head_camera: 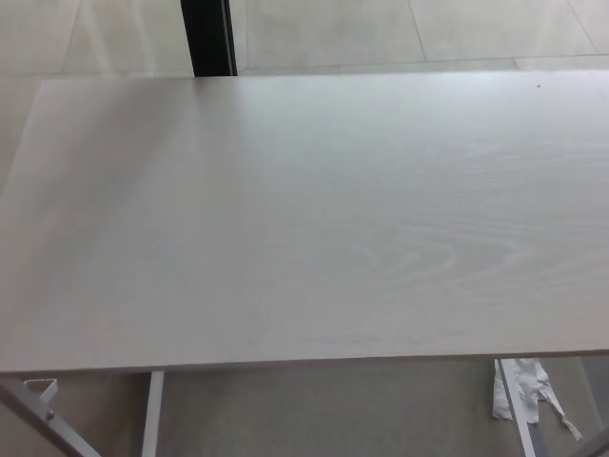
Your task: The robot uses its right hand to pick up a cube kept in the middle of the desk infront of it and hands it to a person
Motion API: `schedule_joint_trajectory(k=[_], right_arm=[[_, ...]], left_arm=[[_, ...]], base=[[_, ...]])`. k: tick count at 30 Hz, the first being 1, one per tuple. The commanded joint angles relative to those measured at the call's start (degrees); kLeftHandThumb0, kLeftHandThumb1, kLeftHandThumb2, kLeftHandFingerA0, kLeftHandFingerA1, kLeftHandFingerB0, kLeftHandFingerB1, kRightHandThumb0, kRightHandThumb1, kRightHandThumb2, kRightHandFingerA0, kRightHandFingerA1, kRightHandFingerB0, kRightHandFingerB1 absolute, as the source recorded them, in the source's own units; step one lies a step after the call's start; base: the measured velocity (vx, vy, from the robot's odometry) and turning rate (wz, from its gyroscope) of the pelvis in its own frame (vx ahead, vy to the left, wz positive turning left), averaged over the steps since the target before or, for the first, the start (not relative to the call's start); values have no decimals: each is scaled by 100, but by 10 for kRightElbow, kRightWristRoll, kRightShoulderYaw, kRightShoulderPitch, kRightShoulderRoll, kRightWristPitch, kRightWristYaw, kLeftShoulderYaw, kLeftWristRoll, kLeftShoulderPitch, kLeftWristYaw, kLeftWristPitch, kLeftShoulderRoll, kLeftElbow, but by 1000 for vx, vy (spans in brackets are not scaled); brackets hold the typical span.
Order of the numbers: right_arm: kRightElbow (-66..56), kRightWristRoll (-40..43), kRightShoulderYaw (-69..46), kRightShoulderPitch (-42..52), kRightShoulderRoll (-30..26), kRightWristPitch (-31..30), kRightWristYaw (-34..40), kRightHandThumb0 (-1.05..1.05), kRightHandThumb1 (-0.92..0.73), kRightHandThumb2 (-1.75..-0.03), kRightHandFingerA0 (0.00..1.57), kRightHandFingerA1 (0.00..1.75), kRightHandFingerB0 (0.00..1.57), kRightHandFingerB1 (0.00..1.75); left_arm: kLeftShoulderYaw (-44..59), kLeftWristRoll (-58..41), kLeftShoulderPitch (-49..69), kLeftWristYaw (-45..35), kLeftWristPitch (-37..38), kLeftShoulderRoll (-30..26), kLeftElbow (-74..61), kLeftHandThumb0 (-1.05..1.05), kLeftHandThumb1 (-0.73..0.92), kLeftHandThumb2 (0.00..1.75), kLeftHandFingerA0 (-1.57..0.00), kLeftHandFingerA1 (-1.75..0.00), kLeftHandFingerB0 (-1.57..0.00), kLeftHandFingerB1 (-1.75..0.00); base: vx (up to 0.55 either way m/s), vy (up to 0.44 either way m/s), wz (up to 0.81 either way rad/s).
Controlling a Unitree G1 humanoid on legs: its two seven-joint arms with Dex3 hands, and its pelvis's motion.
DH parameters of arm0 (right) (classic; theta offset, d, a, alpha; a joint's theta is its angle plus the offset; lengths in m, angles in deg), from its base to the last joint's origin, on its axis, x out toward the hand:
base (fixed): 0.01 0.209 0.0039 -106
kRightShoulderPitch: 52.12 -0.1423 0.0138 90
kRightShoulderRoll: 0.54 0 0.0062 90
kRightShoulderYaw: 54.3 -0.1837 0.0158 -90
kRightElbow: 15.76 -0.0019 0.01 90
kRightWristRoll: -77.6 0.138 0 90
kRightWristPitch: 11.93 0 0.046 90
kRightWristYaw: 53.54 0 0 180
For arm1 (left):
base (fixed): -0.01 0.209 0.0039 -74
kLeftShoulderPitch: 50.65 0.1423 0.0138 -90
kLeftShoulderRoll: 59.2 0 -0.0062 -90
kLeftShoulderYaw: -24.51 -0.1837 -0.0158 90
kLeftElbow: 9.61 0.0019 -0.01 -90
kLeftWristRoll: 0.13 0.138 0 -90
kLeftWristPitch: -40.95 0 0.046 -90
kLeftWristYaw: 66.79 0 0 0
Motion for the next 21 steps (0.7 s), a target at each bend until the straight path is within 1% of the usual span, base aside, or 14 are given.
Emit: schedule_joint_trajectory(k=[1, 2, 3, 4, 5, 9, 10, 12, 13, 14, 15, 17, 18, 21], right_arm=[[19, 46, 39, 11, -23, 28, -36, -55, -48, -87, 87, 77, 49, 59], [19, 55, 40, 12, -24, 30, -37, -55, -48, -87, 87, 77, 49, 59], [17, 59, 46, 14, -24, 34, -38, -48, -59, -58, 87, 70, 58, 47], [21, 61, 54, 11, -27, 36, -32, -53, -48, -87, 82, 77, 52, 60], [11, 58, 67, 19, -27, 44, -37, -51, -59, -58, 88, 75, 61, 47], [14, 62, 98, 21, -29, 64, -38, -50, -60, -58, 88, 75, 62, 47], [14, 64, 104, 21, -30, 66, -39, -52, -48, -88, 84, 82, 49, 59], [15, 75, 110, 21, -30, 66, -43, -52, -48, -88, 84, 82, 49, 59], [13, 79, 114, 20, -30, 68, -45, -47, -59, -58, 77, 73, 52, 44], [14, 73, 126, 18, -31, 72, -43, -51, -47, -83, 66, 74, 40, 54], [14, 71, 138, 17, -32, 76, -44, -50, -47, -83, 57, 69, 38, 53], [20, 68, 155, 21, -38, 79, -45, -52, -46, -82, 51, 66, 35, 52], [22, 77, 153, 23, -38, 82, -48, -50, -45, -82, 49, 65, 33, 52], [25, 94, 150, 20, -36, 87, -48, -51, -46, -81, 51, 64, 34, 51]], left_arm=[[6, -8, 1, -7, -6, -15, 1, -65, 58, 58, -73, -51, -58, -41], [6, -8, 1, -7, -6, -15, 2, -65, 58, 58, -73, -51, -58, -41], [7, -9, 3, -8, -6, -15, 2, -65, 58, 58, -70, -50, -57, -41], [8, -9, 5, -11, -2, -15, 1, -66, 58, 58, -71, -51, -58, -41], [4, -4, 8, -12, 1, -16, 1, -67, 59, 58, -71, -51, -56, -41], [4, -4, 10, -16, 6, -17, 1, -68, 60, 59, -70, -51, -51, -39], [3, -3, 12, -18, 8, -17, -1, -67, 60, 58, -70, -51, -54, -40], [3, -3, 13, -18, 7, -18, -5, -67, 60, 58, -70, -51, -54, -40], [7, -7, 9, -17, 2, -19, -5, -67, 58, 58, -72, -52, -54, -40], [3, -4, 6, -17, 2, -20, -5, -65, 59, 59, -70, -52, -56, -40], [0, 0, 0, -14, 1, -20, -5, -64, 59, 59, -71, -51, -58, -41], [-7, 6, -2, -11, 1, -21, -3, -63, 59, 59, -73, -51, -57, -40], [-6, 4, -3, -13, -1, -21, -2, -66, 59, 59, -69, -50, -54, -39], [-6, 1, -7, -16, -2, -24, -1, -66, 57, 58, -68, -51, -55, -40]], base=[[0, 0, 0], [0, 0, 0], [0, 0, 0], [0, 0, 0], [0, 0, 0], [0, 0, 0], [0, 0, 0], [0, 0, 0], [0, 0, 0], [0, 0, 0], [0, 0, 0], [0, 0, 0], [0, 0, 0], [0, 0, 0]])
